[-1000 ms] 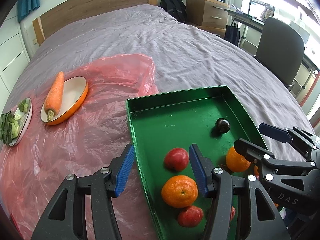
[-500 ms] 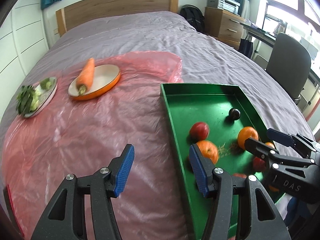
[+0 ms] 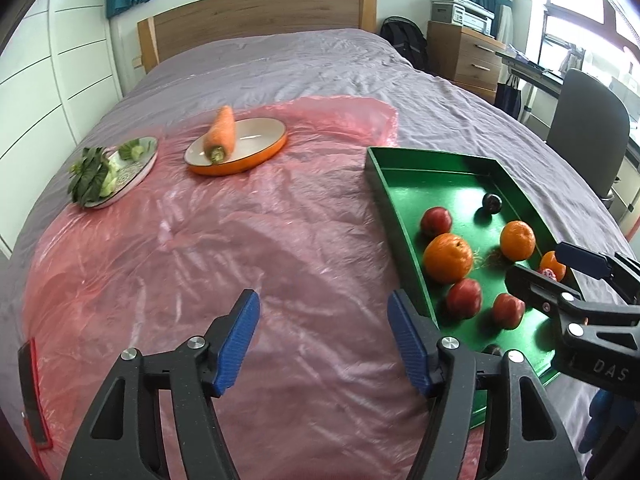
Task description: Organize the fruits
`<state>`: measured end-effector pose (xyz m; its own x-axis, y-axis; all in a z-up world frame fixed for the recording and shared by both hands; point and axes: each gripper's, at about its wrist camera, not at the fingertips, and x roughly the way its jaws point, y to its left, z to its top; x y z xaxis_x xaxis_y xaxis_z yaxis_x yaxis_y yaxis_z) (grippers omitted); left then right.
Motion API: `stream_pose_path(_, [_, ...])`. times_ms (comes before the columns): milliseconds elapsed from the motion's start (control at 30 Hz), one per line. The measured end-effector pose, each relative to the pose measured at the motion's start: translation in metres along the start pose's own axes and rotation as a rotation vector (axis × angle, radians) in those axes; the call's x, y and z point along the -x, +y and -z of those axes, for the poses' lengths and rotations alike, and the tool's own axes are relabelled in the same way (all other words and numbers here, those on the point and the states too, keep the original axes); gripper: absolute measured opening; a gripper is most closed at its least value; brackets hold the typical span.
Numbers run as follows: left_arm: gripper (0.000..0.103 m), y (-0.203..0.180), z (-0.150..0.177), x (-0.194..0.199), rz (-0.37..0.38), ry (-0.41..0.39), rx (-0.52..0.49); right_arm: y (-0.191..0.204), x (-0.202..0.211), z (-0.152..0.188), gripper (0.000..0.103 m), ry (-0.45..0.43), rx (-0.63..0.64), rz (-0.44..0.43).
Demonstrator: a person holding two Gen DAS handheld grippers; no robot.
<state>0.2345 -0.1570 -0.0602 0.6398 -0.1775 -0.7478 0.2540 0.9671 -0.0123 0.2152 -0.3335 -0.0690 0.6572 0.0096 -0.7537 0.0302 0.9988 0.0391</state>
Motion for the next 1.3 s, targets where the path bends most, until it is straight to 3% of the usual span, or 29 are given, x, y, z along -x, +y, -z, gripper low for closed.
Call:
stream_pose_path(600, [0.063,0.03,0.028,0.015,-0.067,-0.032,0.011,0.041,0.025,0.029,0.103,-0.04,0.079,0.006])
stream_pose_path(733, [0.073,0.033,0.034,0.022,-0.073,-0.046,0.02,0.047,0.033,0.034,0.103,-0.061,0.101,0.003])
stream_pose_path(1300, [0.074,0.045,0.067,0.089,-0.043,-0.036,0.105,0.06,0.103,0.066,0.103,-0.135,0.116,-0.023])
